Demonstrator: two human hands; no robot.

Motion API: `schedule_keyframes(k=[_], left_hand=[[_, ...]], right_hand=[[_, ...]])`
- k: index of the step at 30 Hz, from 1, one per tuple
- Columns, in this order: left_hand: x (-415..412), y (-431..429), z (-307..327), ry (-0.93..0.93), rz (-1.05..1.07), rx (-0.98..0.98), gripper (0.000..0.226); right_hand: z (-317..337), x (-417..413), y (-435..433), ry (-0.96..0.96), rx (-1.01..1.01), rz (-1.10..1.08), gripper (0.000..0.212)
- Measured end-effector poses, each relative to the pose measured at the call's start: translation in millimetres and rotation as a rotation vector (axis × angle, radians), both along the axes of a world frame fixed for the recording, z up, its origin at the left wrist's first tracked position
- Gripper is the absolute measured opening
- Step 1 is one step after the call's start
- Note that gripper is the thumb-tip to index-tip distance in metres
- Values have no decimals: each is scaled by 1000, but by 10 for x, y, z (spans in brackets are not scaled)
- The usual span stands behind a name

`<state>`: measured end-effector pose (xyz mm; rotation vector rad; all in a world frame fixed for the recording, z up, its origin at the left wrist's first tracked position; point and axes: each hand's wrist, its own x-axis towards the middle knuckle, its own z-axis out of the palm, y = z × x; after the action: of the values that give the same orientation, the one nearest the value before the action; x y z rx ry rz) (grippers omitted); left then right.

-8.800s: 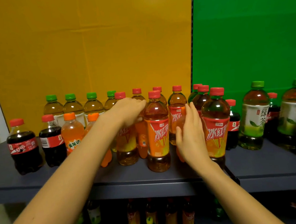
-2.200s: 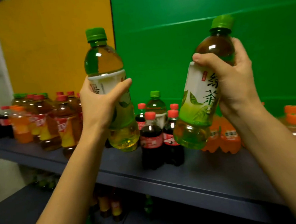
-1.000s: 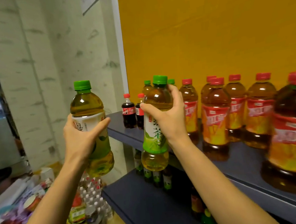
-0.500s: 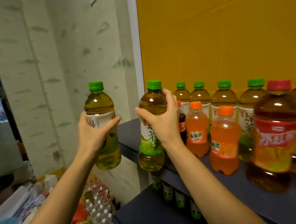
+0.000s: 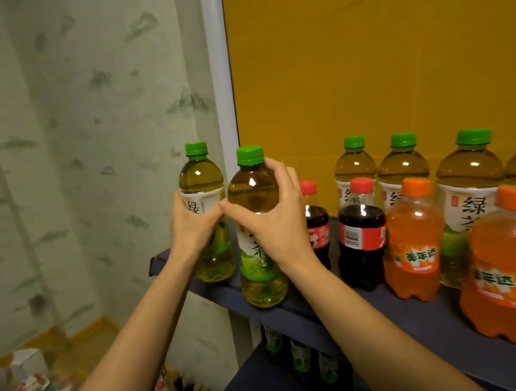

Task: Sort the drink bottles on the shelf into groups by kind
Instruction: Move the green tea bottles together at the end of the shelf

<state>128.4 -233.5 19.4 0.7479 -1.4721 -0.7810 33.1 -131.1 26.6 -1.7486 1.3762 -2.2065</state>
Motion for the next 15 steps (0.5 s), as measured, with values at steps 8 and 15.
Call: schedule_keyframes(k=[8, 15], left_hand=[[-252, -827, -129, -40, -237, -28, 42], [-613, -1140, -273, -19, -313, -9, 35]], right_hand=[[-55, 139, -569, -47, 12, -169, 68], [-199, 98, -917, -94, -20, -330, 72]])
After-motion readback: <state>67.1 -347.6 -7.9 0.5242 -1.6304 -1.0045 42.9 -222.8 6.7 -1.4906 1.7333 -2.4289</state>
